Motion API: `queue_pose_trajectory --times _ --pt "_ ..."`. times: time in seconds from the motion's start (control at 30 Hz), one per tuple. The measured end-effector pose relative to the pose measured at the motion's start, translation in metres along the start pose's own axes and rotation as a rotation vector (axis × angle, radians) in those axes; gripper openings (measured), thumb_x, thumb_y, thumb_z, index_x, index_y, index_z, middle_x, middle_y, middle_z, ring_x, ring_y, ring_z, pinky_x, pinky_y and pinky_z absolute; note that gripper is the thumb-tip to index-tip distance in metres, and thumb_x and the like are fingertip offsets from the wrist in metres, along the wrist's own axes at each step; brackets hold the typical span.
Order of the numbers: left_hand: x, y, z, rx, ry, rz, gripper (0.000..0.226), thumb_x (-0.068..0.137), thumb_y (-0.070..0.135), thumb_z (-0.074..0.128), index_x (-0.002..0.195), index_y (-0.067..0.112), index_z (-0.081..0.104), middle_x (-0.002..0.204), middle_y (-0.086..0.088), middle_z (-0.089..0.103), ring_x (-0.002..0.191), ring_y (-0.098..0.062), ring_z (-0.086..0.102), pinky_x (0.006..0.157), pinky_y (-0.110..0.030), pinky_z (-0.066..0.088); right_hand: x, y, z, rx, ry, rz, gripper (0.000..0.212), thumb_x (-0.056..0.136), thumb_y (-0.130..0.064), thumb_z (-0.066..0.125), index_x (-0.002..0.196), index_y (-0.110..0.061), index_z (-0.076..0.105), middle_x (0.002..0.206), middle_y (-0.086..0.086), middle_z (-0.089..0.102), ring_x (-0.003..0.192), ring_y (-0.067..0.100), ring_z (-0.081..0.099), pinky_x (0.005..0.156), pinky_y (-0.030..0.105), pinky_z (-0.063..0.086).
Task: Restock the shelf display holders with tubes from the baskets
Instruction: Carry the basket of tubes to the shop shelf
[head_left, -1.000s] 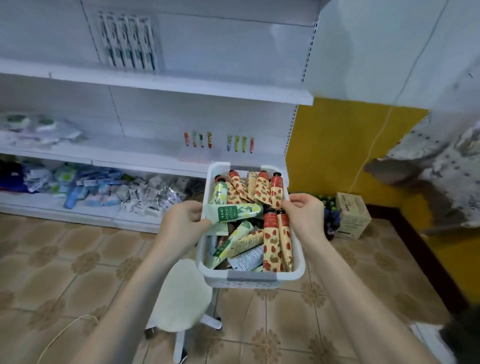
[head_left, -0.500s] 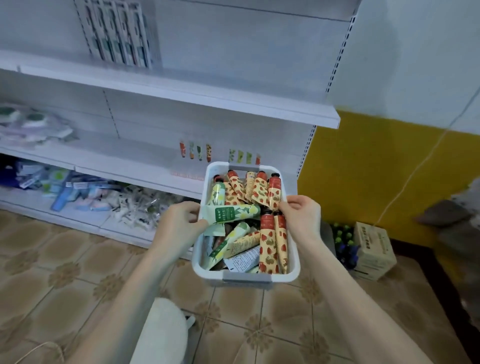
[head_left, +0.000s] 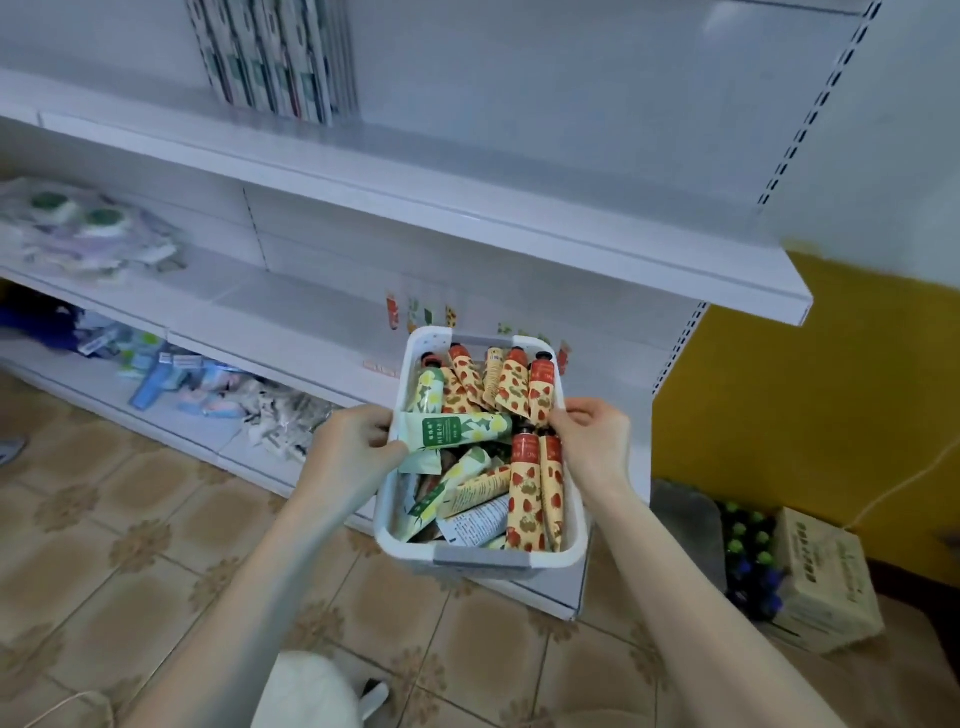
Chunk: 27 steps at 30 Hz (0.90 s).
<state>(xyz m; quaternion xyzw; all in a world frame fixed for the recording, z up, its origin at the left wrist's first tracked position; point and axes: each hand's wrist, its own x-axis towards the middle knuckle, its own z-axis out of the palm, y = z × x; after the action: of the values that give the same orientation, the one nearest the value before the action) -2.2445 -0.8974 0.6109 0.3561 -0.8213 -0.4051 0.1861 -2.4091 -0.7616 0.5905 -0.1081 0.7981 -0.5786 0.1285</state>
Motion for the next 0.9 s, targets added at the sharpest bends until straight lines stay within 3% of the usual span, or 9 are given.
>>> queue_pose_trajectory --times 0.2,0.27,0.37,0.5,0.6,0.7,0.77,0.9 --pt "0.051 -0.009 -0.006 0.014 0.042 -0.062 0.018 0.078 -0.001 0.058 0.087 0.010 0.069 0.081 -0.011 0.070 0.078 -0.032 0.064 0.066 -0.040 0.051 0.051 -0.008 0.042 -0.003 -0.071 0.001 0.005 0.087 -0.008 0.060 0.082 -0.009 0.061 0.073 0.003 0.066 0.070 0.021 0.066 0.065 0.038 0.057" --pt "0.066 -0.014 -0.008 0.029 0.059 -0.082 0.014 0.077 -0.001 0.058 0.084 0.006 0.068 0.081 -0.017 0.069 0.075 -0.035 0.063 0.066 -0.041 0.051 0.067 -0.012 0.055 -0.023 -0.104 -0.020 0.006 0.087 -0.006 0.058 0.086 -0.003 0.063 0.072 0.003 0.066 0.066 0.018 0.065 0.059 0.031 0.057" --pt "0.091 -0.025 -0.010 0.029 0.082 -0.125 0.011 0.077 -0.002 0.057 0.082 -0.002 0.066 0.074 -0.019 0.066 0.059 -0.022 0.053 0.058 -0.033 0.043 0.091 -0.019 0.078 -0.033 -0.162 -0.034 0.007 0.088 -0.004 0.057 0.084 -0.004 0.061 0.070 0.000 0.063 0.060 0.009 0.060 0.048 0.016 0.051" --pt "0.123 -0.040 -0.011 -0.006 0.146 -0.177 0.012 0.077 -0.004 0.057 0.083 -0.002 0.067 0.074 -0.017 0.064 0.063 -0.028 0.054 0.058 -0.035 0.042 0.125 -0.022 0.108 -0.041 -0.214 -0.046 0.006 0.088 -0.004 0.057 0.084 -0.003 0.061 0.072 0.003 0.064 0.060 0.010 0.061 0.048 0.016 0.050" --pt "0.140 -0.052 -0.012 -0.015 0.153 -0.211 0.013 0.078 -0.003 0.056 0.085 -0.001 0.067 0.065 -0.013 0.062 0.054 -0.021 0.048 0.053 -0.029 0.036 0.146 -0.023 0.133 -0.063 -0.237 -0.079 0.006 0.087 -0.003 0.057 0.085 -0.001 0.062 0.072 0.003 0.063 0.058 0.008 0.059 0.045 0.013 0.047" --pt "0.156 -0.065 -0.017 -0.028 0.180 -0.256 0.019 0.081 -0.001 0.056 0.094 0.005 0.068 0.083 -0.012 0.070 0.071 -0.026 0.062 0.062 -0.035 0.050 0.159 -0.025 0.159 -0.077 -0.262 -0.104 0.006 0.085 -0.002 0.058 0.085 0.000 0.063 0.074 0.005 0.064 0.058 0.007 0.058 0.044 0.011 0.045" --pt "0.166 -0.073 -0.021 -0.024 0.191 -0.284 0.021 0.083 0.001 0.057 0.100 0.008 0.067 0.088 -0.010 0.070 0.070 -0.020 0.062 0.061 -0.030 0.048 0.166 -0.027 0.176 -0.080 -0.290 -0.105 0.006 0.086 -0.003 0.058 0.086 0.000 0.063 0.072 0.003 0.063 0.059 0.006 0.058 0.044 0.011 0.045" --pt "0.191 -0.094 -0.034 -0.035 0.216 -0.331 0.020 0.083 0.002 0.057 0.098 0.012 0.067 0.084 -0.009 0.071 0.069 -0.019 0.063 0.061 -0.030 0.051 0.182 -0.035 0.212 -0.095 -0.337 -0.103 0.005 0.086 -0.003 0.059 0.081 -0.005 0.060 0.072 0.001 0.062 0.061 0.007 0.058 0.059 0.025 0.052"
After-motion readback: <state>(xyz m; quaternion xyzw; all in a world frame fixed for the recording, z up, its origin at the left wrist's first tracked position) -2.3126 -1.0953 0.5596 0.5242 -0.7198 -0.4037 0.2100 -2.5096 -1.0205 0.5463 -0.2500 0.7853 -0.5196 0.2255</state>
